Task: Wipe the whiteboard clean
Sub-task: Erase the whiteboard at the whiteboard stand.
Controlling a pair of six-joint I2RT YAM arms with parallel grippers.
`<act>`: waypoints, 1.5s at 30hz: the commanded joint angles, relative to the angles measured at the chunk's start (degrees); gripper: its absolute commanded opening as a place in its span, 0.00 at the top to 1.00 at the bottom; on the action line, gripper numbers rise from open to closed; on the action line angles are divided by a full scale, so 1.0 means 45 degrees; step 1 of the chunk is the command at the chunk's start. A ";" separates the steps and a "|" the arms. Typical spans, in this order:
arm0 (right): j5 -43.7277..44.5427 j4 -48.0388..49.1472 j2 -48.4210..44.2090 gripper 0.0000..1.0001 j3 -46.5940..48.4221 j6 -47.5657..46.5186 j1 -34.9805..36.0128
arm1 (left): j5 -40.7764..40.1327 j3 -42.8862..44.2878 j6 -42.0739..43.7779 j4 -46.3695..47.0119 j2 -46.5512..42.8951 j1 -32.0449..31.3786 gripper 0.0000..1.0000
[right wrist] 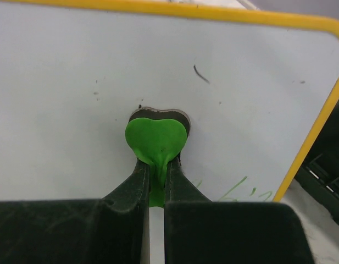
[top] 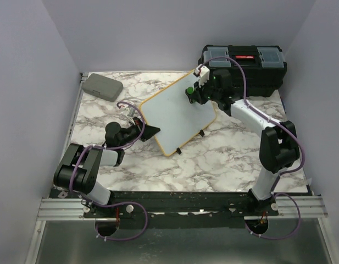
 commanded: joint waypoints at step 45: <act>-0.2437 -0.2675 0.0679 0.99 0.0234 0.0372 -0.0012 | 0.1639 0.0224 0.0257 0.0495 0.0191 -0.0033 1.00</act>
